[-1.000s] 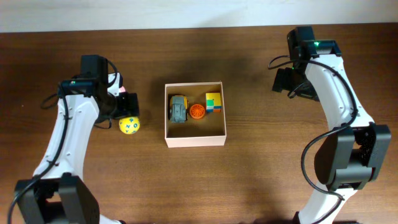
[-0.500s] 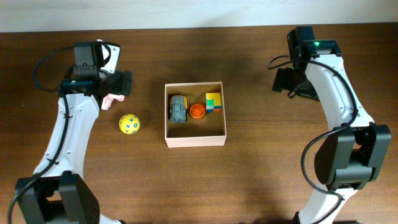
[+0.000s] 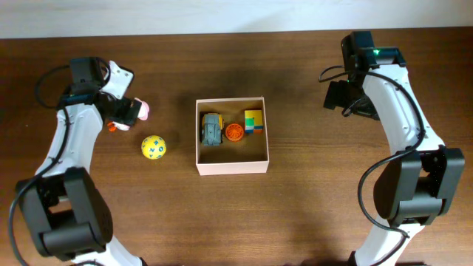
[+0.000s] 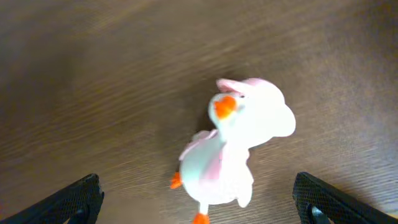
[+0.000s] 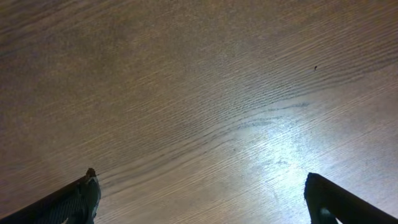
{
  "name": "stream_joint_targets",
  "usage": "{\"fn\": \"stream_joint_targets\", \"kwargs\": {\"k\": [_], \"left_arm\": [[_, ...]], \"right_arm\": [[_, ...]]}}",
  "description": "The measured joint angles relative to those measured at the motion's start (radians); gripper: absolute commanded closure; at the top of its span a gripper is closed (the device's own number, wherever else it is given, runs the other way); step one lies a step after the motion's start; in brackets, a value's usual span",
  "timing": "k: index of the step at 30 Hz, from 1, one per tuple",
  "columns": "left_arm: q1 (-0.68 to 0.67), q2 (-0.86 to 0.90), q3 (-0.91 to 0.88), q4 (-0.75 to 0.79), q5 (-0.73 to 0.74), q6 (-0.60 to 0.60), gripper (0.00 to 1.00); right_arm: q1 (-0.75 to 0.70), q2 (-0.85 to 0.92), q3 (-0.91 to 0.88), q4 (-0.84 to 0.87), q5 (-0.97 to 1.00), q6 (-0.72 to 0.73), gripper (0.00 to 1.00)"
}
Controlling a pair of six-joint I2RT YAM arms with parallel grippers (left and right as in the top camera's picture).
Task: Pack container
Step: 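Lower the left gripper over the duck and close on it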
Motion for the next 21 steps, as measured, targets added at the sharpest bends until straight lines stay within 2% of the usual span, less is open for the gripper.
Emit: {"fn": "stream_joint_targets", "kwargs": {"k": [9, 21], "left_arm": [[-0.005, 0.020, 0.000, -0.006, 0.011, 0.079, 0.01], [-0.005, 0.151, 0.000, 0.031, 0.018, 0.104, 0.01]], "right_arm": [[0.000, 0.000, 0.000, 0.000, 0.000, 0.000, 0.01], [0.000, 0.000, 0.000, 0.000, 0.000, 0.000, 0.01]]}}
